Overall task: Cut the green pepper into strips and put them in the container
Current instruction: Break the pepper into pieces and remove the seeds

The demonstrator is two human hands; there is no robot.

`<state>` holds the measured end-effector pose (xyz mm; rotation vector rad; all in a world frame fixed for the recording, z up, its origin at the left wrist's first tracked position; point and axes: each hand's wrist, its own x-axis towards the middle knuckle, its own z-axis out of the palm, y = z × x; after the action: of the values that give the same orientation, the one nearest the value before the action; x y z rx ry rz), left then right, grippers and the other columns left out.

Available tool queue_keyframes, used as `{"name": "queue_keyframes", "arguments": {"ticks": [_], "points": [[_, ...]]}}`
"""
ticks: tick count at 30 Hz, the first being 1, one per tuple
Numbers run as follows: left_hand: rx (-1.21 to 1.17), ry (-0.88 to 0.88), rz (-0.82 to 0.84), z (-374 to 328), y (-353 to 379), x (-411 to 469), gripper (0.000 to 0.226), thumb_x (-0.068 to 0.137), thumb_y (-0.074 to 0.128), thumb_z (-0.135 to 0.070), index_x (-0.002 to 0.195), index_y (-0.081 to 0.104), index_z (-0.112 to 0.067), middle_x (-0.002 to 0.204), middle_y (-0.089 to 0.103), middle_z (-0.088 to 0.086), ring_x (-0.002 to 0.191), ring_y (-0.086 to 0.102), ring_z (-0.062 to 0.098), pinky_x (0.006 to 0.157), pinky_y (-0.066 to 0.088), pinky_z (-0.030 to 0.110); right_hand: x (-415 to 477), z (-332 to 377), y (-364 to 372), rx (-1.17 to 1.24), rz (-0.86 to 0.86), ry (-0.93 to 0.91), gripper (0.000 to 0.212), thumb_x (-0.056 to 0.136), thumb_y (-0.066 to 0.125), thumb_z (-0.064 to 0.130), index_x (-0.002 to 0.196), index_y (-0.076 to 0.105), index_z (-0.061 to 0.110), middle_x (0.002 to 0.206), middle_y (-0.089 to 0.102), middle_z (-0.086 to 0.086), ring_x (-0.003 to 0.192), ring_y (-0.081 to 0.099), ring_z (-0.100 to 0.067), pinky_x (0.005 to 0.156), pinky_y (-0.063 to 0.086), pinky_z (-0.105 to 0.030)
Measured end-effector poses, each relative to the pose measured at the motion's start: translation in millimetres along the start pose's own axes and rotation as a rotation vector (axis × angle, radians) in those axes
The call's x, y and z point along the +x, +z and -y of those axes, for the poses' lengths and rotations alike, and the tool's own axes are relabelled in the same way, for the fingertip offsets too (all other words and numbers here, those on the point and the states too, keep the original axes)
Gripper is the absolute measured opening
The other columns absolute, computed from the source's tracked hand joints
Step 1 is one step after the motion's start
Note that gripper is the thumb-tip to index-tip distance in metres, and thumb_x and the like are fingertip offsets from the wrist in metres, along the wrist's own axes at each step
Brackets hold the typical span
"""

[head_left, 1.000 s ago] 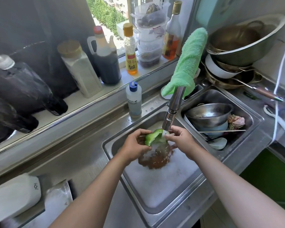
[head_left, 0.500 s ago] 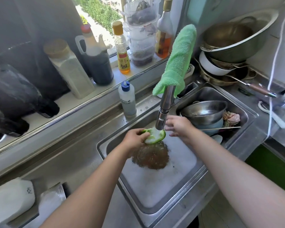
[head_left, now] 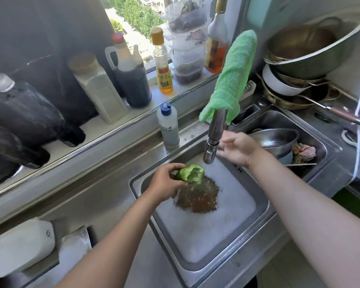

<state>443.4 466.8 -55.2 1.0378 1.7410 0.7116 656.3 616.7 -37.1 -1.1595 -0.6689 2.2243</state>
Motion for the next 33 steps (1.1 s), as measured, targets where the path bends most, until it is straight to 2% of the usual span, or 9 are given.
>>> {"name": "queue_keyframes", "arguments": {"ticks": [5,8,11,14,16,20,26,30,33], "points": [[-0.006,0.101,0.05,5.6,-3.2,-19.2,0.053,0.069,0.084,0.006,0.113,0.071,-0.02,0.109,0.066,-0.005,0.081,0.065,-0.003,0.063,0.046,0.007,-24.7,-64.1,12.4,-0.705,-0.146,0.159,0.035,0.103,0.046,0.009,0.134,0.055,0.022,0.136,0.058,-0.005,0.112,0.063,-0.028,0.079,0.054,-0.039],[-0.023,0.192,0.079,9.0,-7.2,-28.3,0.05,0.068,0.085,0.004,0.106,0.07,-0.025,0.106,0.068,-0.007,0.087,0.065,0.0,0.069,0.047,0.009,-47.0,-89.6,32.8,-0.511,-0.013,0.277,0.032,0.106,0.046,0.038,0.127,0.061,0.02,0.115,0.069,-0.01,0.084,0.067,-0.027,0.067,0.057,-0.035],[-0.022,0.225,0.097,16.8,-13.9,-32.2,0.055,0.069,0.082,0.005,0.105,0.069,-0.035,0.109,0.069,-0.008,0.1,0.065,0.003,0.079,0.051,0.017,-55.4,-104.2,43.5,-0.435,-0.006,0.192,0.033,0.107,0.046,0.037,0.125,0.059,0.013,0.108,0.069,-0.017,0.074,0.068,-0.026,0.052,0.05,-0.025],[-0.098,0.178,0.171,21.2,-24.9,-39.7,0.07,0.071,0.079,0.009,0.122,0.065,-0.037,0.125,0.065,-0.004,0.109,0.064,0.006,0.084,0.055,0.023,-60.5,-120.3,47.2,-0.506,-0.045,-0.004,0.026,0.105,0.054,0.024,0.125,0.06,0.01,0.11,0.069,-0.02,0.083,0.07,-0.028,0.063,0.056,-0.031],[-0.219,0.1,0.238,21.9,-29.3,-46.3,0.072,0.075,0.08,0.004,0.133,0.06,-0.033,0.124,0.065,0.003,0.105,0.067,0.013,0.086,0.057,0.029,-65.9,-130.5,49.5,-0.657,-0.104,-0.127,0.019,0.1,0.063,0.02,0.119,0.06,0.022,0.116,0.068,-0.018,0.096,0.069,-0.026,0.078,0.056,-0.037],[-0.271,0.111,0.151,22.8,-34.7,-53.2,0.052,0.084,0.077,-0.007,0.122,0.064,-0.041,0.115,0.071,-0.002,0.108,0.067,0.014,0.103,0.05,0.042,-84.7,-133.1,72.3,-0.864,-0.163,-0.212,0.042,0.089,0.076,0.021,0.122,0.05,0.022,0.111,0.063,0.0,0.097,0.063,-0.013,0.071,0.048,-0.016],[-0.202,0.322,0.172,7.6,-50.9,-64.5,0.058,0.078,0.076,0.007,0.116,0.067,-0.036,0.125,0.068,-0.004,0.117,0.063,0.013,0.104,0.048,0.034,-98.8,-100.0,92.8,-1.171,-0.092,-0.224,0.065,0.076,0.087,0.04,0.12,0.042,0.024,0.112,0.055,0.003,0.103,0.057,-0.014,0.083,0.049,-0.027],[-0.139,0.386,0.117,-0.9,-55.5,-64.8,0.066,0.076,0.076,0.01,0.121,0.062,-0.036,0.128,0.064,-0.008,0.118,0.06,0.002,0.101,0.049,0.026,-104.0,-78.1,114.8,-1.52,-0.098,-0.398,0.1,0.072,0.086,0.042,0.154,0.031,0.03,0.124,0.053,0.006,0.115,0.054,-0.012,0.097,0.043,-0.024],[-0.072,0.366,-0.012,3.4,-50.5,-61.9,0.068,0.078,0.078,0.003,0.13,0.053,-0.033,0.13,0.059,-0.01,0.118,0.054,-0.005,0.1,0.046,0.019,-92.3,-102.4,113.1,-1.551,-0.194,-0.553,0.079,0.078,0.081,0.036,0.145,0.045,0.017,0.123,0.051,-0.005,0.11,0.054,-0.02,0.094,0.044,-0.029]]}}
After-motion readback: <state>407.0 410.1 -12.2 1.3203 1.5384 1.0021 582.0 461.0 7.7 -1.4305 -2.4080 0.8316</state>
